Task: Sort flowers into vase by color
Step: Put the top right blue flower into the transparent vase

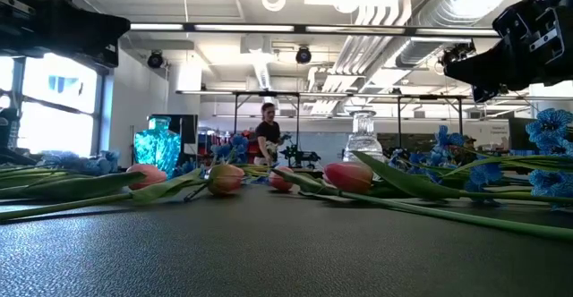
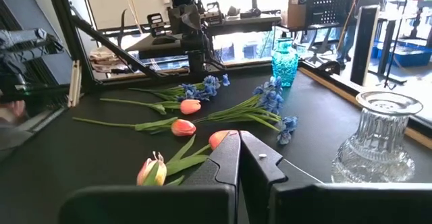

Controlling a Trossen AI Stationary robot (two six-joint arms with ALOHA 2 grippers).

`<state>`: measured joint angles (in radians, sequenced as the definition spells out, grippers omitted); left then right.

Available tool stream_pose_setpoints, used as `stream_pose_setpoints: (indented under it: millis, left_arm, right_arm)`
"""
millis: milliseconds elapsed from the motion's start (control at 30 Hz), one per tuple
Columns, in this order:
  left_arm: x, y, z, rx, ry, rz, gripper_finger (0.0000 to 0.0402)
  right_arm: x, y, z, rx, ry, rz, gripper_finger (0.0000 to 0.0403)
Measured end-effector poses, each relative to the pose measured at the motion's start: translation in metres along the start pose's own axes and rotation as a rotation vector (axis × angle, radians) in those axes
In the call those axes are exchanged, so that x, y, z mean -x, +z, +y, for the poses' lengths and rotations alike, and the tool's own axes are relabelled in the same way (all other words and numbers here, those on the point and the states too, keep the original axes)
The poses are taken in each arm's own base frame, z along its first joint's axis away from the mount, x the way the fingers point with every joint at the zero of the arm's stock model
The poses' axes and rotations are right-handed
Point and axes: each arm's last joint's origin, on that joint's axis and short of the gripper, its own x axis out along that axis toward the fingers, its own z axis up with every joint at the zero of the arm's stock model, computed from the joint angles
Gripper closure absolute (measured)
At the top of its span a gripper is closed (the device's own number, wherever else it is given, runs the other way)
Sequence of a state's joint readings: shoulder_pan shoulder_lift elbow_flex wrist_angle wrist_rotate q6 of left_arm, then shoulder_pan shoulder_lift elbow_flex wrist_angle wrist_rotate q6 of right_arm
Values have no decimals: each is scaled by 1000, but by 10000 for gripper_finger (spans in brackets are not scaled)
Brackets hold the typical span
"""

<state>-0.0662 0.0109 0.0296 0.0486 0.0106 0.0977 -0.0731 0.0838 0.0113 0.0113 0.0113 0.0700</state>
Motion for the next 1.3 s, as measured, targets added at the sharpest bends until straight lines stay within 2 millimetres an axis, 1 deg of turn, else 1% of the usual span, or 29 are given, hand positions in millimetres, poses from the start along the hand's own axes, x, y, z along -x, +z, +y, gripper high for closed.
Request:
stream_pose_setpoints:
  millis: [133, 267, 300, 467, 567, 667, 733, 800, 867, 967, 1033, 1100, 1167, 1233, 1300]
  left_arm:
    - [0, 0, 0, 0, 0, 0, 401]
    - [0, 0, 0, 0, 0, 0, 401]
    - [0, 0, 0, 0, 0, 0, 401]
    - [0, 0, 0, 0, 0, 0, 401]
    - [0, 0, 0, 0, 0, 0, 401]
    - [0, 0, 0, 0, 0, 0, 401]
    - [0, 0, 0, 0, 0, 0, 401]
    - [0, 0, 0, 0, 0, 0, 401]
    - [0, 0, 0, 0, 0, 0, 401]
    - [0, 0, 0, 0, 0, 0, 401]
    - [0, 0, 0, 0, 0, 0, 401]
    - [0, 0, 0, 0, 0, -1, 401]
    - [0, 1, 0, 0, 1, -10, 401]
    - [0, 2, 0, 0, 2, -22, 401]
    - [0, 2, 0, 0, 2, -23, 401]
  right_arm:
    - [0, 0, 0, -7, 0, 0, 402]
    - [0, 0, 0, 21, -6, -6, 402]
    - [0, 2, 0, -20, -5, -18, 402]
    - [1, 14, -1, -358, -15, -158, 402]
    - [2, 19, -3, -376, -103, -229, 402]
    - [1, 20, -2, -363, -80, -225, 402]
    - [0, 27, 0, -360, -75, -191, 402]
    - [0, 41, 1, -340, -116, -130, 402]
    - [-1, 55, 1, -326, -193, -15, 402]
    - [-1, 77, 1, -356, -327, 219, 400]
    - [-3, 90, 1, -385, -400, 371, 391]
    - [-7, 99, 2, -407, -458, 515, 371]
    - [-14, 106, 3, -425, -511, 633, 342]
    - [-22, 108, 3, -431, -560, 742, 307]
    - [-30, 107, 1, -445, -602, 847, 273]
